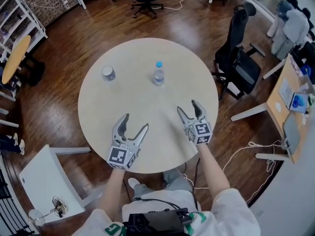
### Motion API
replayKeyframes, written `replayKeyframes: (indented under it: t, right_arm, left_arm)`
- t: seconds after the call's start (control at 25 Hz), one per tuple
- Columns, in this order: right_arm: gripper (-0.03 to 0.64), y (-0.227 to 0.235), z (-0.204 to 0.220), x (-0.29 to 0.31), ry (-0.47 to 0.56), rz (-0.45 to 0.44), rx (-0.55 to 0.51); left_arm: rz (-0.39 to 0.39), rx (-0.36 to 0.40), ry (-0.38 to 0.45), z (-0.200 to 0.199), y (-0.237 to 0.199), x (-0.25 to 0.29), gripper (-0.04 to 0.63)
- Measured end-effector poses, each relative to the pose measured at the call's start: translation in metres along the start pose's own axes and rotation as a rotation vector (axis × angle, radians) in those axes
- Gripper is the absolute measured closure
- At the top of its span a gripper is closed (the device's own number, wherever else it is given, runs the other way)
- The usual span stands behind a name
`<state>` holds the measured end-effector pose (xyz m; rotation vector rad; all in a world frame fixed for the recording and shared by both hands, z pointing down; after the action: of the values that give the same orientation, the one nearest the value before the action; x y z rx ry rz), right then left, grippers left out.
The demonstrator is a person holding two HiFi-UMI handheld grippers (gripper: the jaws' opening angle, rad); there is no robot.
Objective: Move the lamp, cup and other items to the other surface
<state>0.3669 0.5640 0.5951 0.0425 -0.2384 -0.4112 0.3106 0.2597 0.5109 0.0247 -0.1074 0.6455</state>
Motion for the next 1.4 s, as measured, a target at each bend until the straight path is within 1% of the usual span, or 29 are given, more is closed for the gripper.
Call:
replayKeyframes:
  t: [0.2, 0.32, 0.48, 0.64, 0.84, 0.92, 1.0, 1.04, 1.08, 1.28, 1.4]
  right_arm:
    - [0.268, 0.02, -0.006, 0.086, -0.008, -0.049, -0.02]
    - [0.268, 0.02, -0.011, 0.134, -0.005, -0.081, -0.03]
    - [0.268, 0.017, -0.016, 0.187, -0.016, -0.112, -0.04]
    - [0.267, 0.012, -0.011, 0.225, -0.054, -0.123, -0.054]
    - [0.265, 0.01, -0.009, 0.25, -0.061, -0.034, -0.064]
    - [0.265, 0.009, -0.009, 0.258, -0.066, -0.008, -0.053]
    - [0.265, 0.009, -0.008, 0.263, -0.073, 0.003, -0.037]
    - [0.27, 0.009, -0.009, 0.264, -0.077, 0.006, -0.031]
    - [0.321, 0.009, -0.009, 0.265, -0.084, 0.01, -0.032]
    - [0.327, 0.009, -0.013, 0.261, -0.145, 0.018, -0.06]
    - [0.335, 0.006, -0.022, 0.247, -0.123, 0.01, -0.051]
  left_arm:
    - [-0.021, -0.003, -0.042, 0.007, -0.007, 0.02, 0.252]
    - [-0.067, -0.037, -0.063, 0.02, -0.015, 0.018, 0.252]
    - [-0.108, -0.073, -0.093, 0.021, -0.016, 0.015, 0.252]
    - [-0.172, -0.08, -0.098, 0.035, -0.021, 0.007, 0.252]
    - [-0.215, -0.089, -0.097, 0.038, -0.028, -0.007, 0.252]
    - [-0.239, -0.113, -0.096, 0.033, -0.029, -0.013, 0.252]
    - [-0.261, -0.155, -0.1, 0.025, -0.027, -0.017, 0.252]
    - [-0.268, -0.156, -0.101, 0.025, -0.027, -0.02, 0.252]
    - [-0.274, -0.145, -0.102, 0.028, -0.028, -0.023, 0.252]
    - [-0.273, -0.09, -0.11, 0.039, -0.026, -0.033, 0.252]
    - [-0.279, -0.127, -0.1, 0.025, -0.017, -0.033, 0.252]
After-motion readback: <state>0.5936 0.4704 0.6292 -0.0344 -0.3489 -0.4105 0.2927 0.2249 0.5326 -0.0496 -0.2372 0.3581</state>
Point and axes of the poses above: the fingertips, and each gripper's own axes: x forward along the fingers, y to its right, z out of its underside, the point moved 8 cm from there along -x, backward along the fingers, and after that the axes turned 2 degrees about -z, right-handed, at the moved point
